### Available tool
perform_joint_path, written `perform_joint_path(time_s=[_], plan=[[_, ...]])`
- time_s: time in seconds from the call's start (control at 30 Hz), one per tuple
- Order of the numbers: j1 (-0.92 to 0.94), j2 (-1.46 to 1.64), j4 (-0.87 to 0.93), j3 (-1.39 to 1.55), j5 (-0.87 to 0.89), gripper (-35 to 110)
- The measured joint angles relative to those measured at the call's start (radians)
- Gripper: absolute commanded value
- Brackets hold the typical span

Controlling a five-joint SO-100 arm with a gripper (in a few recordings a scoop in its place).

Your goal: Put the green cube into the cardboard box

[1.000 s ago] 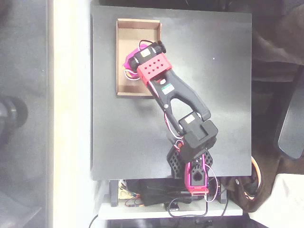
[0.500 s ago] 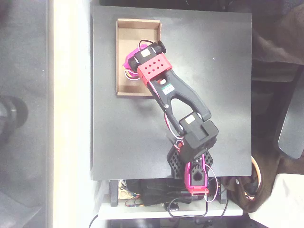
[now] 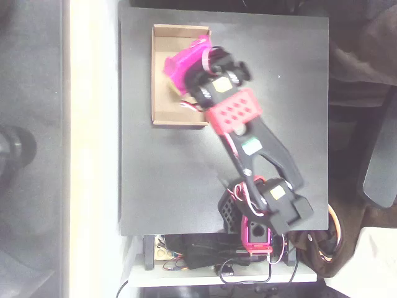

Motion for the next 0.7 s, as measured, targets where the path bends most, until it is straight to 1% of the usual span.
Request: perform_joint_path(time_s=[0.2,0.43,0.53,0.7], plan=[[0.061,0.166,0.000,0.000,0.000,35],[0.201,0.305,0.000,0.000,0.002,35],[0.284,0.342,0.000,0.000,0.002,35],[0.371,0.387,0.000,0.003,0.002,35]])
